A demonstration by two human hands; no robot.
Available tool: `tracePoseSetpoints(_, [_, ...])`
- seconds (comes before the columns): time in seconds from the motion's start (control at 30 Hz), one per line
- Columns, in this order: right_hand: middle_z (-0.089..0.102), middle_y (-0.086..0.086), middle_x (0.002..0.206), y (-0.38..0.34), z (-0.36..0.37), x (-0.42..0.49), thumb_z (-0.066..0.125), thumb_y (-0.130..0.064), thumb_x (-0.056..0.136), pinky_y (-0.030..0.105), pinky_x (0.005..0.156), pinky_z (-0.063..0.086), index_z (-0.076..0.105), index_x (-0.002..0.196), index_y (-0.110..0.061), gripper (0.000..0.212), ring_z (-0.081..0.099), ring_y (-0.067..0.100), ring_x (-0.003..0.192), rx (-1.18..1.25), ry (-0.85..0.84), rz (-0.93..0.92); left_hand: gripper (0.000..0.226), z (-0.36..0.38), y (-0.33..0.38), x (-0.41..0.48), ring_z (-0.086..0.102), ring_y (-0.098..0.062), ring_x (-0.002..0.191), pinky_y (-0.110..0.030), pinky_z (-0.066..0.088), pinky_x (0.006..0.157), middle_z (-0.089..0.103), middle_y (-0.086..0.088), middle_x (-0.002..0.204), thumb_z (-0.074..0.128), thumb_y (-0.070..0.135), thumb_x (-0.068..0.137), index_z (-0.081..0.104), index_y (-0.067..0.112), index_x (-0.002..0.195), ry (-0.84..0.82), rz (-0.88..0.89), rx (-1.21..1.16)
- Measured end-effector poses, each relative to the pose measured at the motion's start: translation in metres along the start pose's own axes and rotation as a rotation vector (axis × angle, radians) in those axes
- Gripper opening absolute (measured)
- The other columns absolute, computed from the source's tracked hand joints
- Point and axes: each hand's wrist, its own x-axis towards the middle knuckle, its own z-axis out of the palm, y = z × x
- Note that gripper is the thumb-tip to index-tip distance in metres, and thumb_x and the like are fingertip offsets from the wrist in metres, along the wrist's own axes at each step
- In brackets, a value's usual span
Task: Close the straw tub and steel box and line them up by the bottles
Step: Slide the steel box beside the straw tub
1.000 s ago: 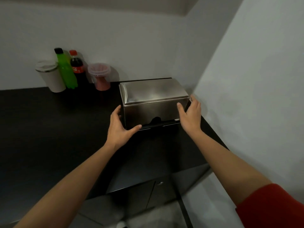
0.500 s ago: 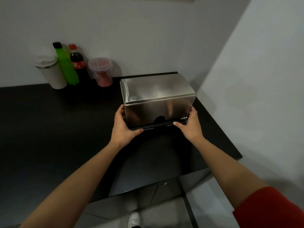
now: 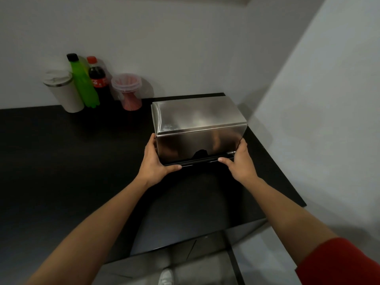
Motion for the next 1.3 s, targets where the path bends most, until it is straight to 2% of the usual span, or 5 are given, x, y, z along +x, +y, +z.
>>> tracePoseSetpoints(0.2, [0.036,0.009,0.147,-0.003,0.004,0.008,0.074,-0.024,0.077,0.046,0.108,0.036,0.016,0.145,-0.011,0.09,0.038,0.027,0.134,-0.021,-0.002,0.009,0.127,0.0,-0.002,0.006,0.032,-0.013,0.135,-0.035,0.032,0.112,0.027,-0.001,0.149,0.092,0.032,0.048,0.014,0.021,0.148,0.002,-0.002,0.007])
tracePoseSetpoints(0.47, [0.036,0.007,0.147,-0.009,0.013,0.025,0.074,-0.02,0.077,0.044,0.11,0.034,0.017,0.144,-0.013,0.089,0.035,0.024,0.135,0.044,0.009,0.016,0.127,-0.005,-0.007,0.028,0.033,-0.013,0.135,-0.038,0.033,0.112,0.028,-0.001,0.15,0.092,0.033,0.048,0.014,0.021,0.149,-0.011,-0.006,0.001])
tracePoseSetpoints(0.8, [0.038,0.006,0.145,-0.021,0.029,0.062,0.074,-0.015,0.076,0.043,0.112,0.031,0.021,0.144,-0.013,0.086,0.036,0.023,0.135,0.115,0.018,0.031,0.127,-0.016,-0.015,0.07,0.034,-0.012,0.135,-0.035,0.034,0.112,0.029,-0.001,0.151,0.092,0.032,0.048,0.016,0.021,0.149,-0.014,0.005,0.003])
tracePoseSetpoints(1.13, [0.038,0.008,0.145,-0.031,0.046,0.096,0.075,-0.014,0.075,0.043,0.112,0.031,0.021,0.144,-0.013,0.087,0.036,0.023,0.135,0.131,0.043,0.035,0.124,-0.026,-0.022,0.106,0.035,-0.016,0.136,-0.04,0.035,0.111,0.033,-0.002,0.149,0.092,0.033,0.048,0.018,0.021,0.148,-0.01,0.025,0.033])
tracePoseSetpoints(1.3, [0.039,0.007,0.145,-0.035,0.053,0.108,0.075,-0.013,0.075,0.043,0.112,0.031,0.022,0.144,-0.012,0.087,0.037,0.023,0.134,0.15,0.057,0.034,0.123,-0.031,-0.022,0.119,0.035,-0.015,0.135,-0.034,0.034,0.11,0.035,-0.002,0.148,0.091,0.032,0.049,0.019,0.021,0.148,-0.018,0.043,0.052])
